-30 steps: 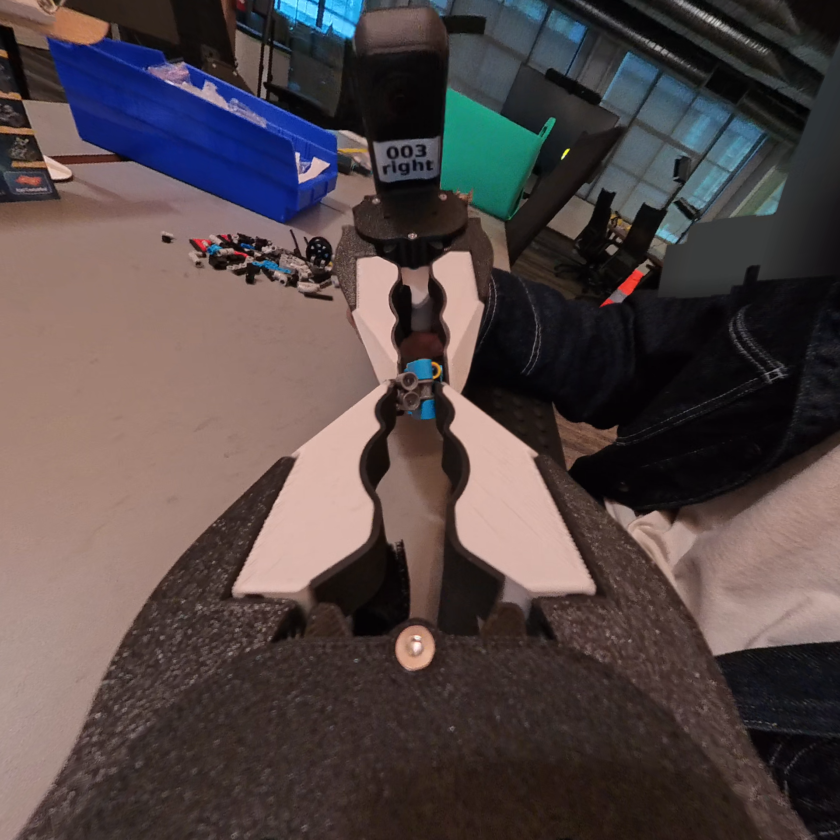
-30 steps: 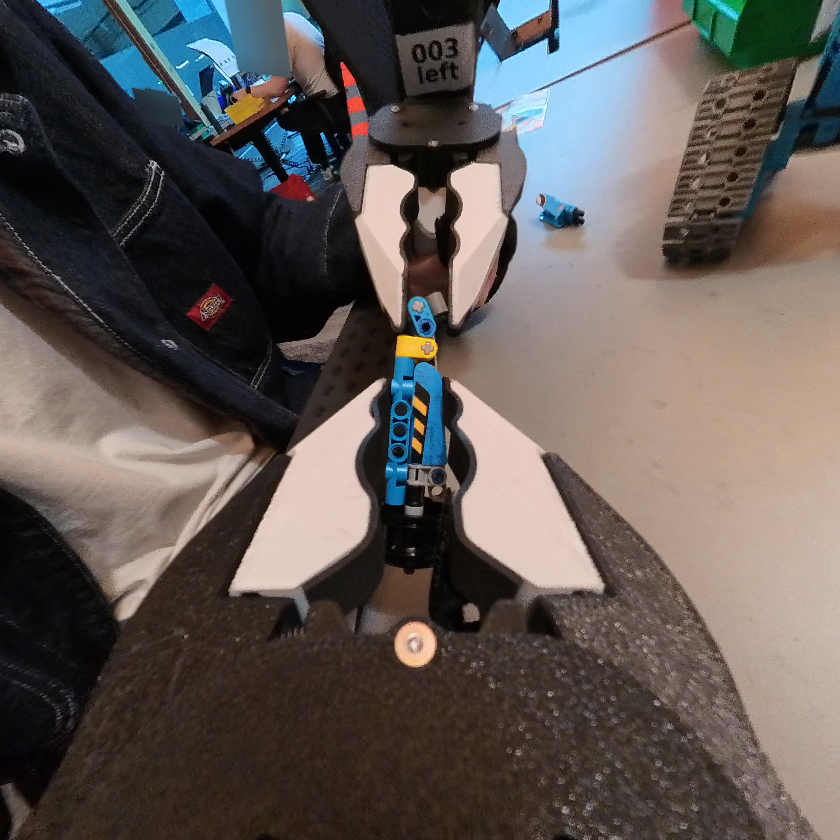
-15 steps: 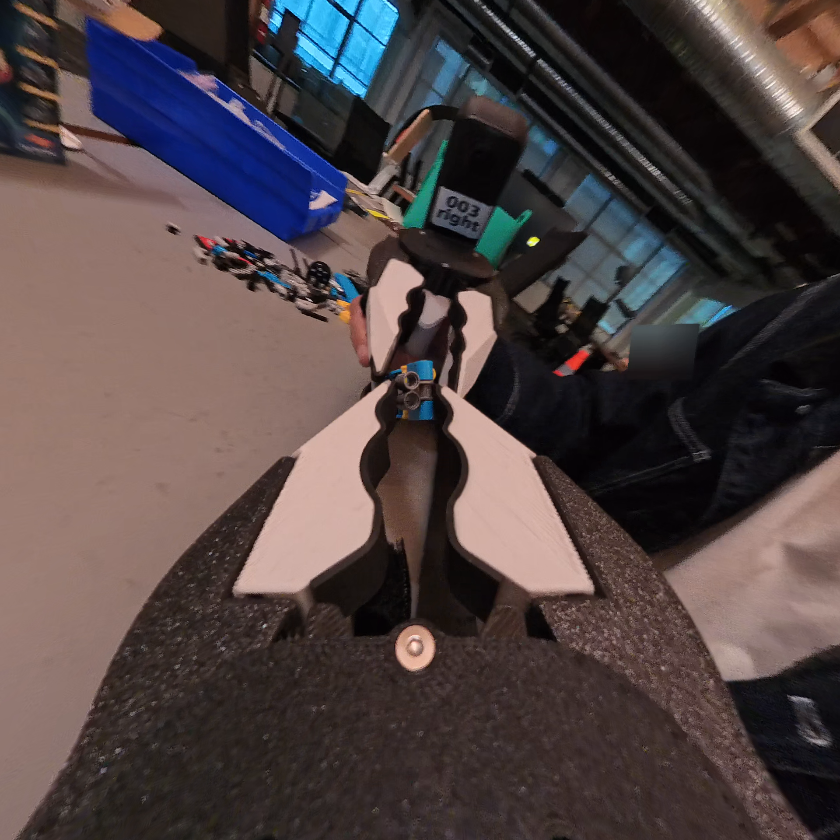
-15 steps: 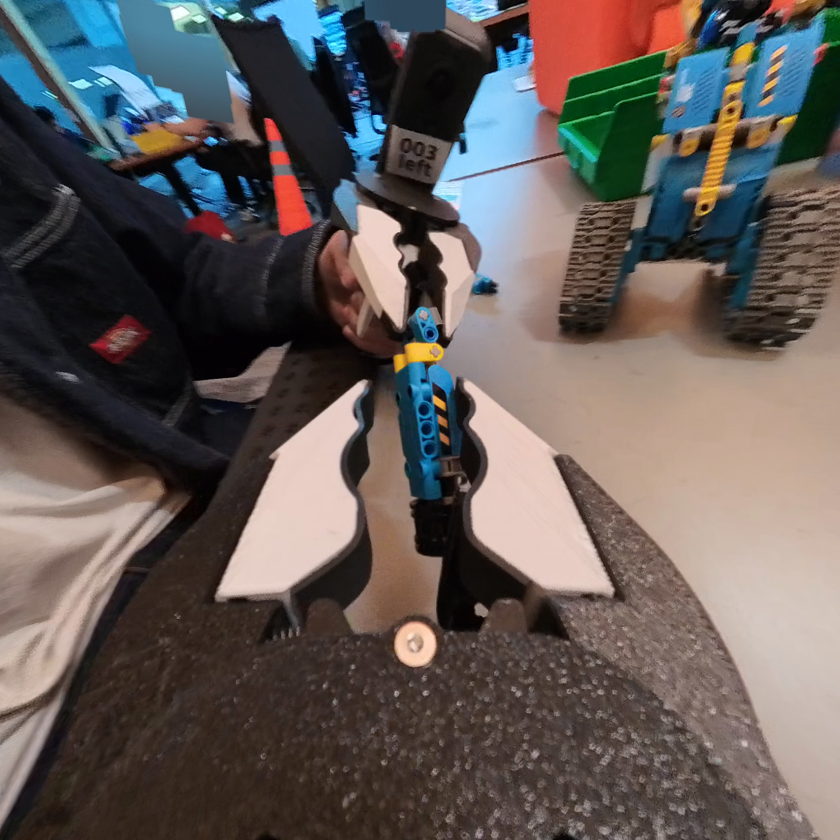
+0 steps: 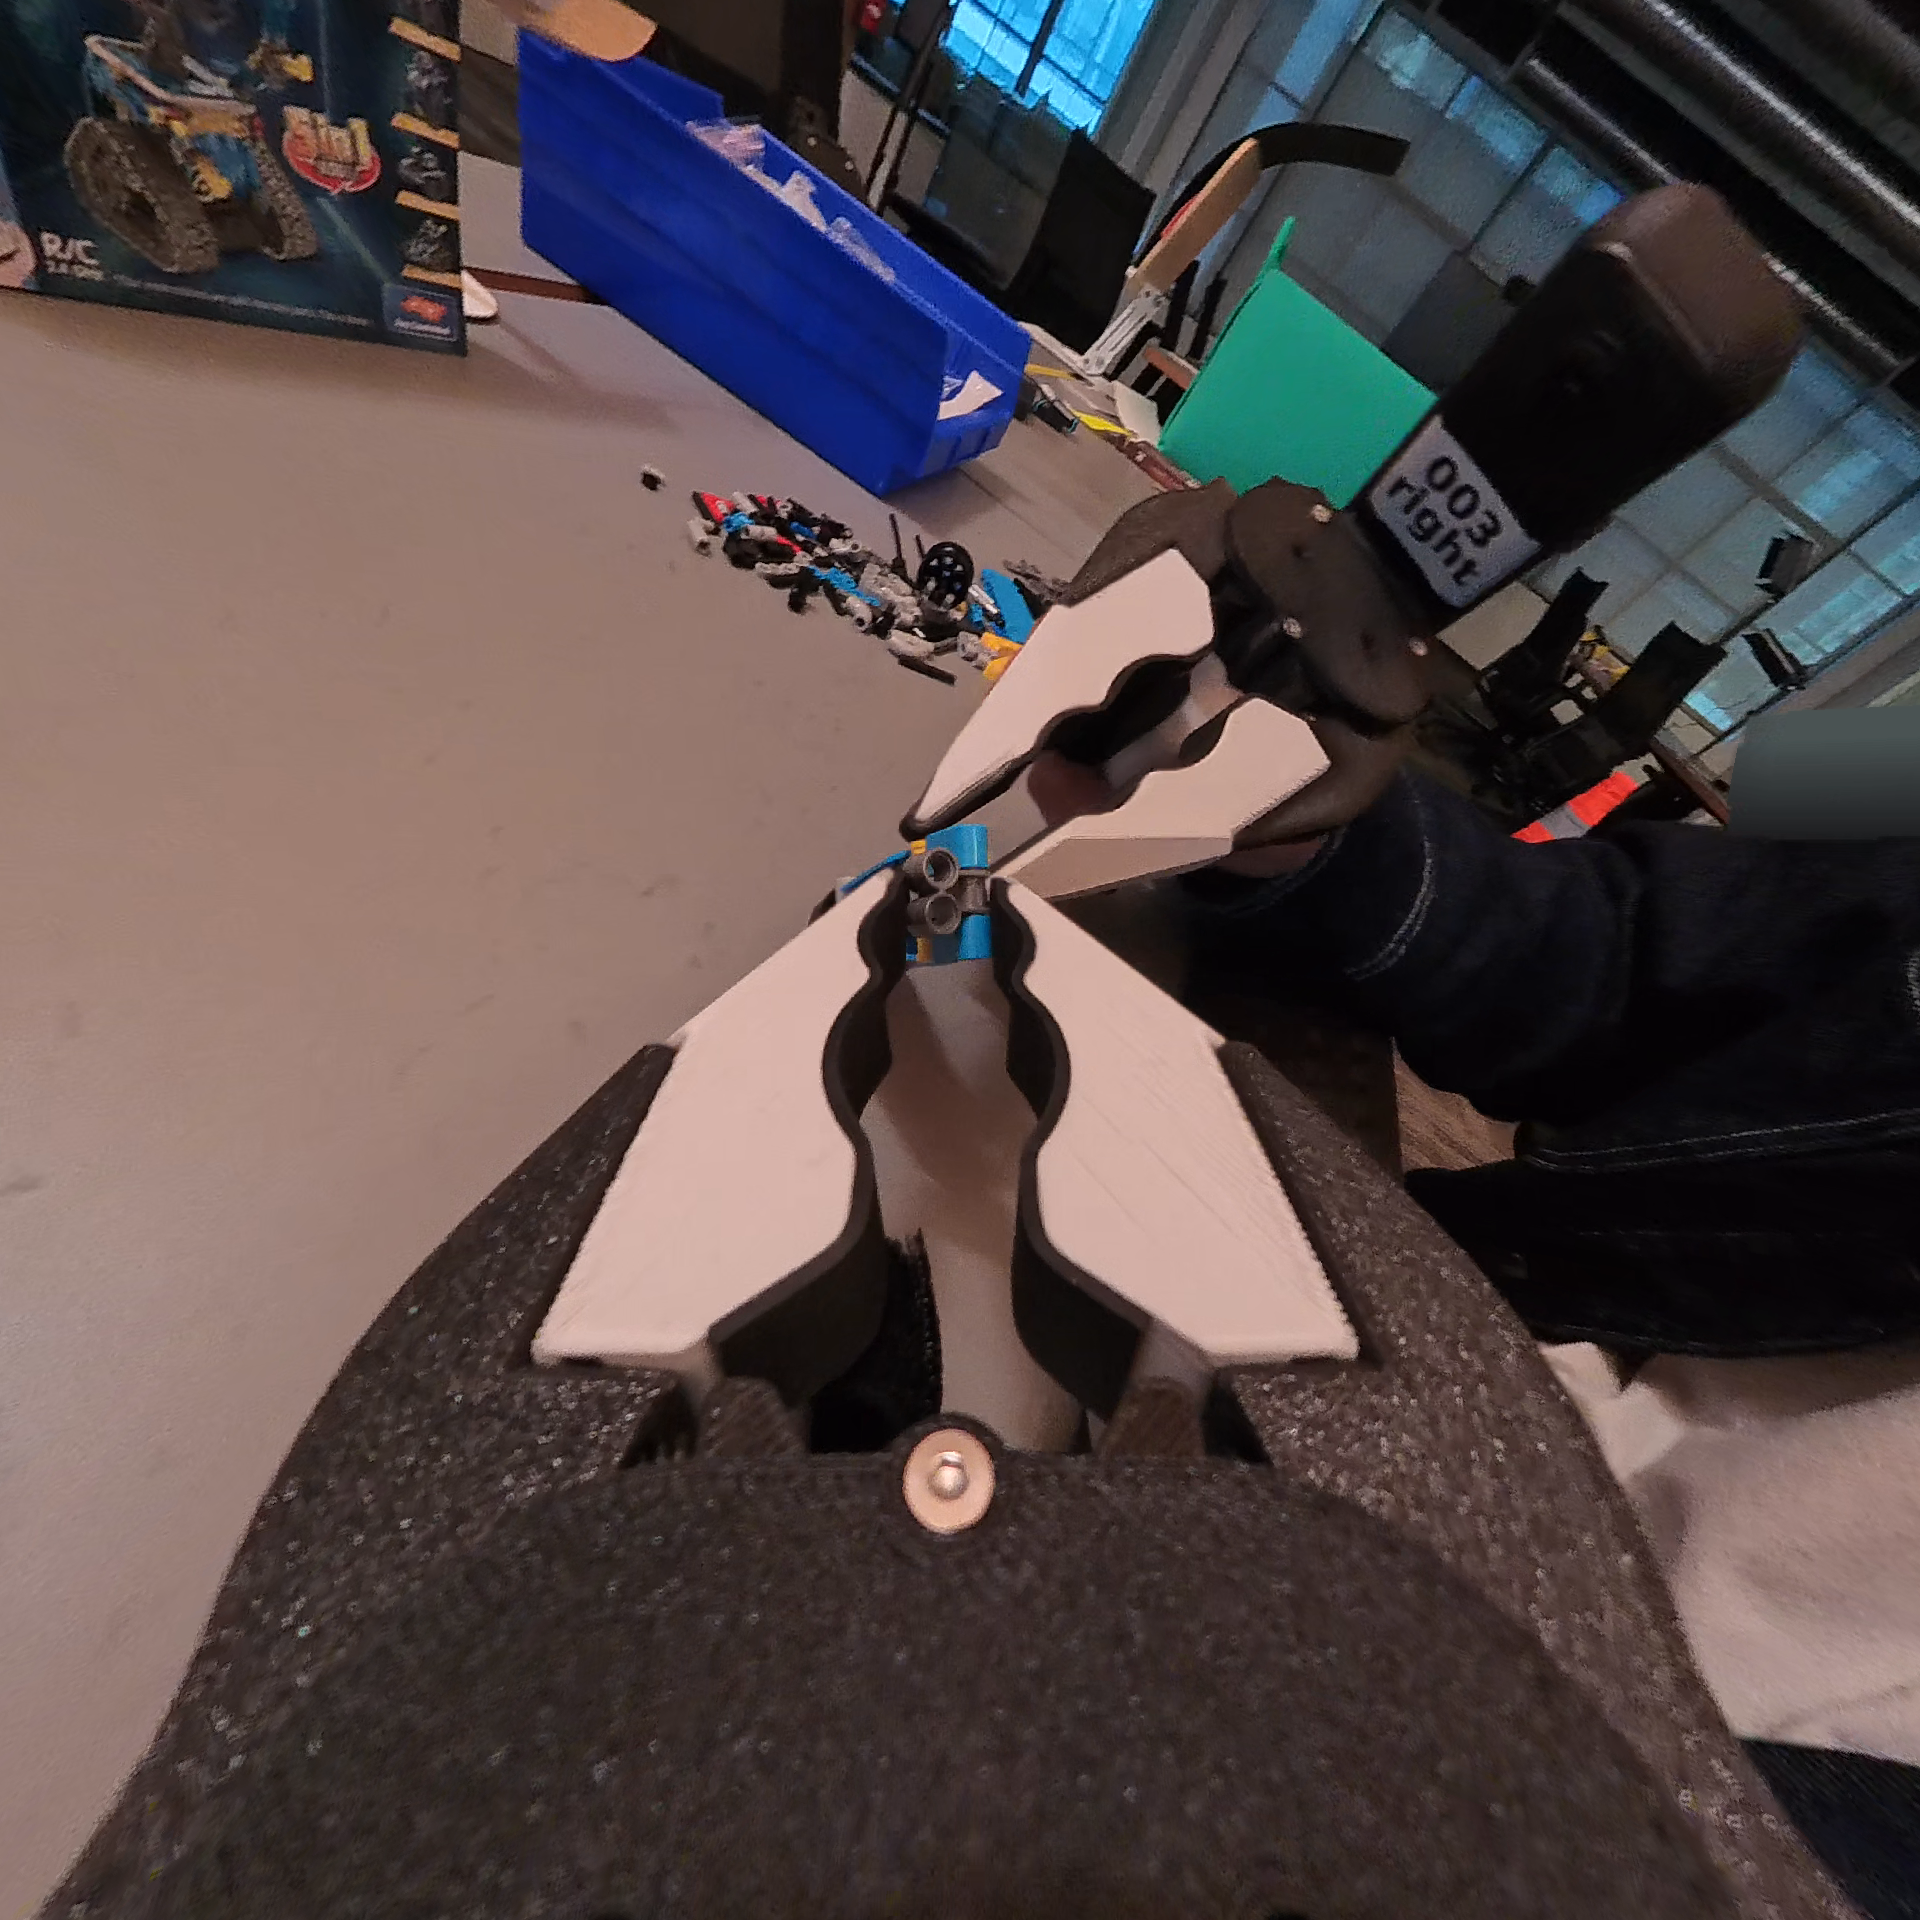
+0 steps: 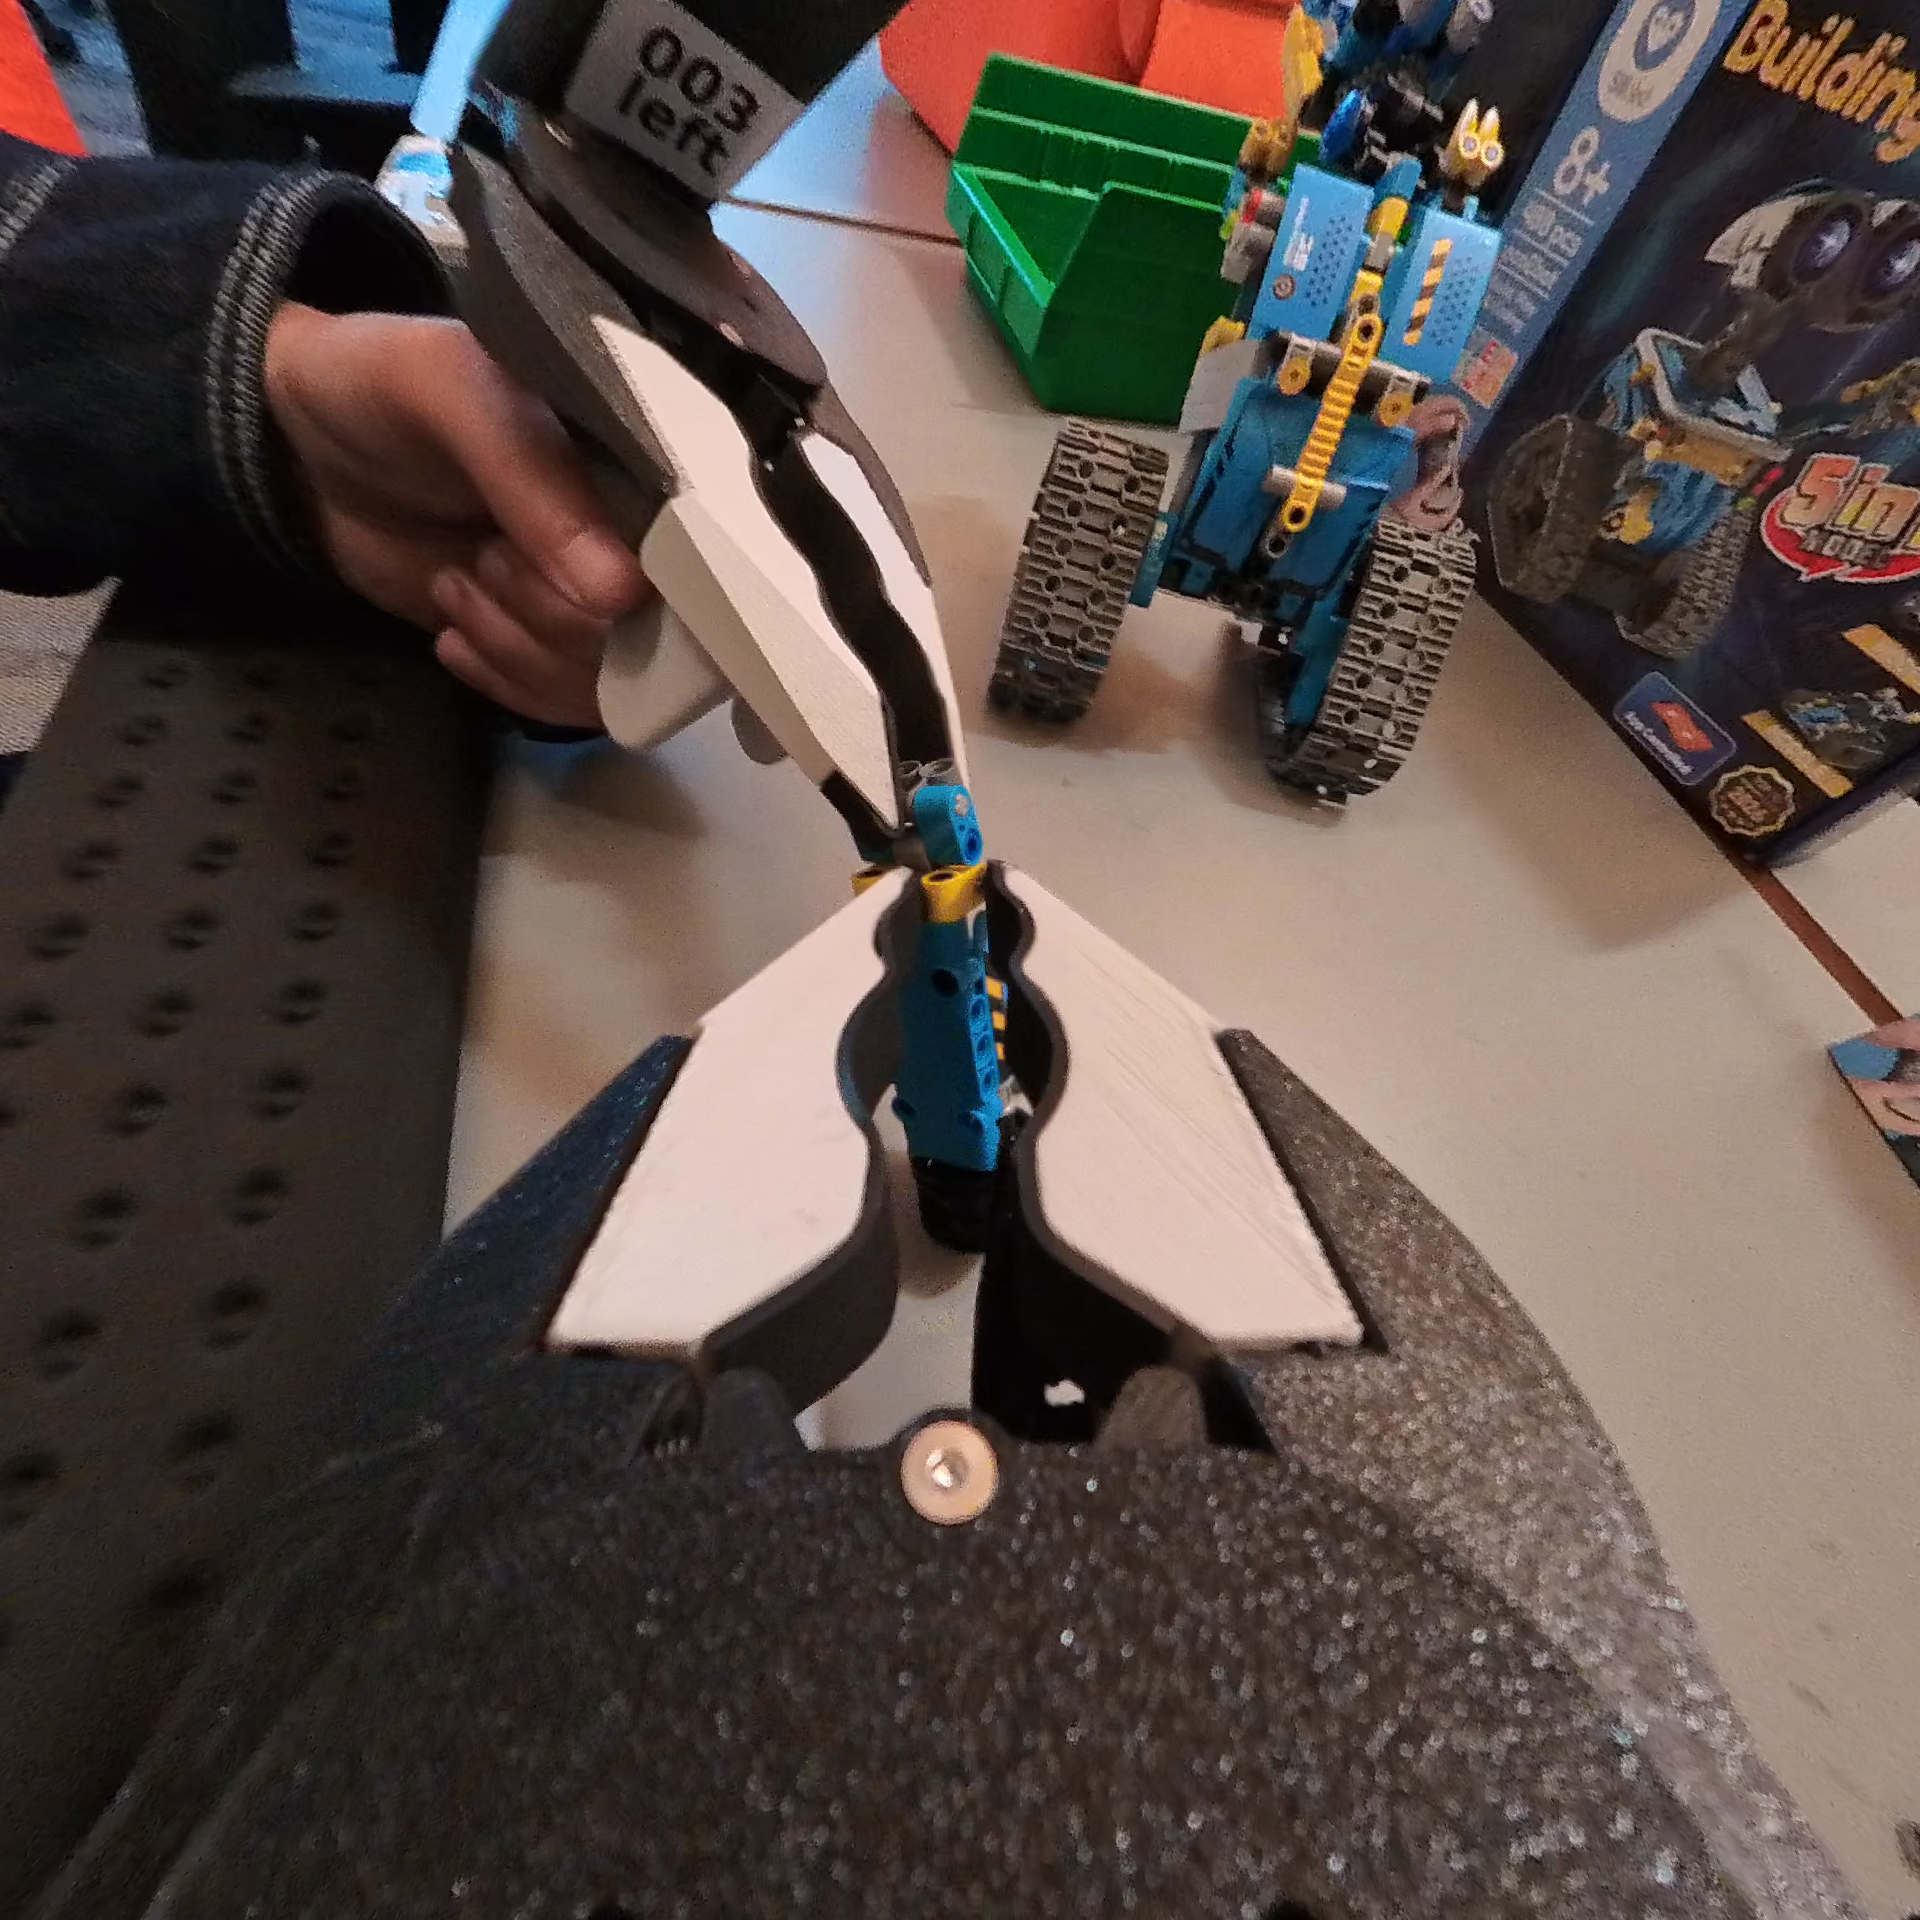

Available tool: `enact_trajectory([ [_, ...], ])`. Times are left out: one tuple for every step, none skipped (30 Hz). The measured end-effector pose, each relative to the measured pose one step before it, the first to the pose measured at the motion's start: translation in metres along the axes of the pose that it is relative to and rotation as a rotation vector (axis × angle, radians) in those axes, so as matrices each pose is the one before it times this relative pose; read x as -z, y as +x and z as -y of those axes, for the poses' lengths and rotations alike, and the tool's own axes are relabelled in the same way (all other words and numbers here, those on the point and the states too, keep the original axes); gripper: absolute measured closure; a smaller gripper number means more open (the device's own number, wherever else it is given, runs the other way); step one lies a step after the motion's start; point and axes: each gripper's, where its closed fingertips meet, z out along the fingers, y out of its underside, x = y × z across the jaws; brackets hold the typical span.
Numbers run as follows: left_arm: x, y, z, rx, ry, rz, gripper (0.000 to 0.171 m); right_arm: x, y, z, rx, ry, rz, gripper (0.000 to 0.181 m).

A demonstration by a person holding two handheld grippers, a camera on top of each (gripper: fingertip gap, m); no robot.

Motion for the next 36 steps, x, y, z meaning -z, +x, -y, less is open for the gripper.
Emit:
enact_trajectory([
  [-0.00039,-0.00226,-0.00097,-0.0113,-0.00537,0.0205,0.158,-0.00142,0.00123,-0.00184,-0.0093,-0.014,-0.0088,0.172],
  [-0.00054,-0.00192,-0.00088,-0.0175,-0.00466,0.0223,0.158,-0.00098,0.00144,-0.00137,-0.0141,-0.0063,-0.0065,0.173],
  [-0.0008,-0.00175,-0.00057,-0.0209,-0.00447,0.0223,0.157,-0.00052,0.00229,-0.00103,-0.0027,-0.0034,-0.0142,0.173],
  [-0.00071,-0.00151,-0.0006,-0.0199,-0.00425,0.0195,0.157,-0.00047,0.00211,-0.00099,0.0033,-0.0068,-0.0161,0.174],
  [-0.00061,-0.00124,-0.00087,-0.0119,-0.00415,0.0137,0.157,-0.00064,0.0019,-0.00073,-0.0003,-0.0024,-0.0178,0.174],
  [-0.00029,-0.00113,-0.00078,0.0012,-0.00294,0.006,0.157,-0.00078,0.0014,-0.0006,0.0025,-0.0031,-0.0136,0.175],
  [-0.00012,-0.0007,-0.00079,0.0088,-0.00274,-0.0009,0.157,-0.0006,0.0004,-0.00087,0.0103,-0.0047,-0.0051,0.175],
  [-0.00014,-0.00054,-0.00035,0.01,-0.00071,-0.0024,0.158,-0.00024,0.00117,0.00012,-0.002,0.0027,-0.0108,0.175],
  [-0.00007,-0.00012,0.00025,0.0079,0.00271,-0.0026,0.158,0.00027,0.00079,0.0005,0.0026,0.0022,-0.0084,0.175],
  [-0.00003,-0.00001,-0.00018,0.0061,0.00061,-0.0016,0.158,-0.00001,0.00076,0.00023,0.0067,0.0005,-0.0095,0.175],
  [-0.00025,-0.00073,-0.00065,0.0064,-0.00208,0.0018,0.158,-0.00059,0.0008,-0.00045,0.0052,-0.0036,-0.0118,0.175],
  [-0.00048,-0.00083,-0.00105,0.0051,-0.00518,0.0036,0.158,-0.00097,0.00003,-0.00142,0.01,-0.0077,-0.0033,0.175],
  [-0.00027,-0.00046,-0.00067,0.0029,-0.0029,0.0023,0.158,-0.00032,0.00049,-0.00023,-0.0012,0.0034,-0.0028,0.175],
  [-0.00026,-0.0001,-0.00005,-0.0015,0.00017,0.0039,0.158,0.00017,0.00064,0.00062,-0.0042,0.0042,-0.0041,0.175],
  [-0.0002,-0.00018,-0.00104,-0.0101,-0.00582,0.0076,0.158,-0.00076,-0.00135,-0.00136,0.0092,-0.0056,0.0081,0.174],
  [0.0,-0.00026,-0.00187,-0.011,-0.00868,0.006,0.158,-0.00089,-0.00235,-0.00228,0.0068,-0.0022,0.0216,0.174],
  [0.00012,0.00054,-0.0005,-0.0077,-0.00062,0.0001,0.158,0.00076,-0.00126,0.0003,-0.0162,0.0128,0.0247,0.173],
  [0.00046,0.00125,0.00065,-0.0108,0.00324,-0.003,0.158,0.00146,-0.00131,0.0009,-0.0262,0.0112,0.0282,0.173],
  [0.00034,0.00006,-0.00046,-0.0185,-0.00636,0.0047,0.158,0.00168,-0.00182,-0.00009,-0.0141,0.0066,0.0266,0.172],
  [0.0002,-0.00378,-0.00212,-0.0212,-0.01529,0.0267,0.158,0.00282,0.00079,-0.00177,-0.0055,0.0014,0.011,0.175],
  [0.00056,-0.00638,-0.00335,-0.0205,-0.02052,0.0382,0.158,0.00368,0.00141,-0.00291,-0.0033,-0.0008,0.0157,0.168],
  [0.00072,-0.00389,-0.00328,-0.0172,-0.02063,0.0184,0.158,0.00359,0.00245,-0.00745,-0.0173,-0.0244,0.0237,0.157],
  [0.00057,-0.00095,-0.0034,-0.0116,-0.01969,-0.0016,0.158,0.00267,0.00653,-0.01282,-0.0327,-0.0512,0.0105,0.144],
  [-0.00027,-0.00081,-0.00446,-0.009,-0.02561,-0.0006,0.158,0.00175,0.00976,-0.01602,-0.0294,-0.0676,-0.0087,0.137],
  [-0.00116,-0.0018,-0.00505,-0.0129,-0.02958,0.0094,0.158,0.00093,0.01067,-0.01356,-0.0131,-0.0566,-0.0269,0.135],
  [-0.0018,-0.00059,-0.00495,-0.0233,-0.03001,0.0085,0.158,0.00025,0.0079,-0.00682,-0.0022,-0.0254,-0.0263,0.133],
  [-0.00228,0.00089,-0.00604,-0.0336,-0.03709,0.003,0.158,-0.00029,0.00367,-0.00089,-0.0008,0.0015,-0.0134,0.133],
  [-0.00267,0.00081,-0.00685,-0.0413,-0.04155,0.0077,0.158,-0.00119,0.00072,0.00107,-0.0034,0.0091,-0.0011,0.132],
  [-0.0025,0.00111,-0.0068,-0.0476,-0.04011,0.0102,0.158,-0.00187,-0.00086,-0.00006,-0.0053,0.0003,0.0077,0.131],
  [-0.00195,0.00253,-0.00536,-0.0523,-0.03318,0.0046,0.158,-0.00213,0.00039,-0.00168,-0.0076,-0.0098,0.0012,0.131],
  [-0.00159,0.00217,-0.00434,-0.0483,-0.02559,0.0068,0.158,-0.00134,0.00045,-0.00182,-0.0062,-0.0096,-0.0002,0.131],
  [-0.00166,0.00158,-0.00423,-0.0368,-0.02572,0.0058,0.159,-0.00031,-0.00052,-0.00022,-0.0081,0.0002,0.0065,0.131],
  [-0.0017,0.00281,-0.00427,-0.027,-0.02622,-0.0071,0.159,-0.00038,-0.00042,0.00113,-0.0175,0.0086,0.0074,0.133],
  [-0.00104,0.00246,-0.00263,-0.0176,-0.0159,-0.0072,0.159,-0.00084,0.00027,0.00135,-0.0243,0.0087,0.0048,0.134],
  [0.00014,0.0003,-0.00051,-0.0073,-0.00203,0.0029,0.159,-0.00155,-0.00009,0.00063,-0.0222,0.0023,0.0068,0.135],
  [0.00039,-0.00021,-0.00044,0.0024,-0.00094,0.0012,0.159,-0.00158,-0.00149,0.00112,-0.0124,0.0039,0.0106,0.136],
])
